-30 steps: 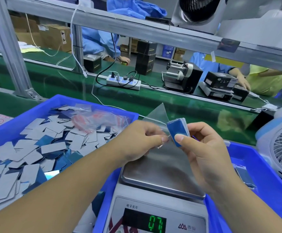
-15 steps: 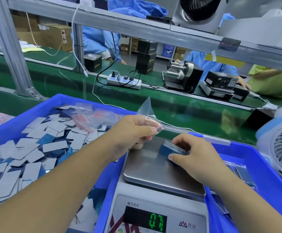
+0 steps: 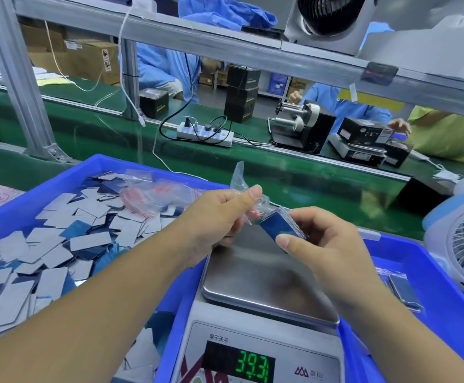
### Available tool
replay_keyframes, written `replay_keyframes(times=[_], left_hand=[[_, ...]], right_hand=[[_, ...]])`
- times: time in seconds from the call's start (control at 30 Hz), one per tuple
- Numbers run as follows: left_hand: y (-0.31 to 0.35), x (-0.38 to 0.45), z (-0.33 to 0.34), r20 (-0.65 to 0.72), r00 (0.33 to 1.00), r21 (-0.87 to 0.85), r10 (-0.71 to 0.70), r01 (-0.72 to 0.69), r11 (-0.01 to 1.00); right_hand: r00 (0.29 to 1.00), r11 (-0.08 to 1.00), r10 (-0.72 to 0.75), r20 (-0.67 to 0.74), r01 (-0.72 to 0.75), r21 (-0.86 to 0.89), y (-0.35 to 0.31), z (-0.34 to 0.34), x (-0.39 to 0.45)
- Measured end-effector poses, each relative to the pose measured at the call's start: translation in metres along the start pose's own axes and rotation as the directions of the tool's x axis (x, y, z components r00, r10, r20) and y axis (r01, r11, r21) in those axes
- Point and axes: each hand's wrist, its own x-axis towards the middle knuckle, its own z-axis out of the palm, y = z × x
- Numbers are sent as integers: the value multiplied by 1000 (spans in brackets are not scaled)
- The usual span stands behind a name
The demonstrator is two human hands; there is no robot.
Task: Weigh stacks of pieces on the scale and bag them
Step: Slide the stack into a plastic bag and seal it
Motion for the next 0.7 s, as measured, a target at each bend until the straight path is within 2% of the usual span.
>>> replay_keyframes(times=[0.13,0.4,0.57,0.7], left_hand=[[-2,-1,2,33,999,0,-1,1,1000],[-4,-2,4,100,995,-34,-24,27,999],[-4,-3,3,148,989,-80,-26,38,996],[-7,-2,4,144,989,-58,-24,33,998]], right_hand=[[999,998,-44,12,43,45,-2,4,-2],[992,997,-71,-101,67,-43,2,8,-3],[987,998,-22,-156,30,49,1,11,-4],[987,963,107,-118,-74,259,3,15,-4]])
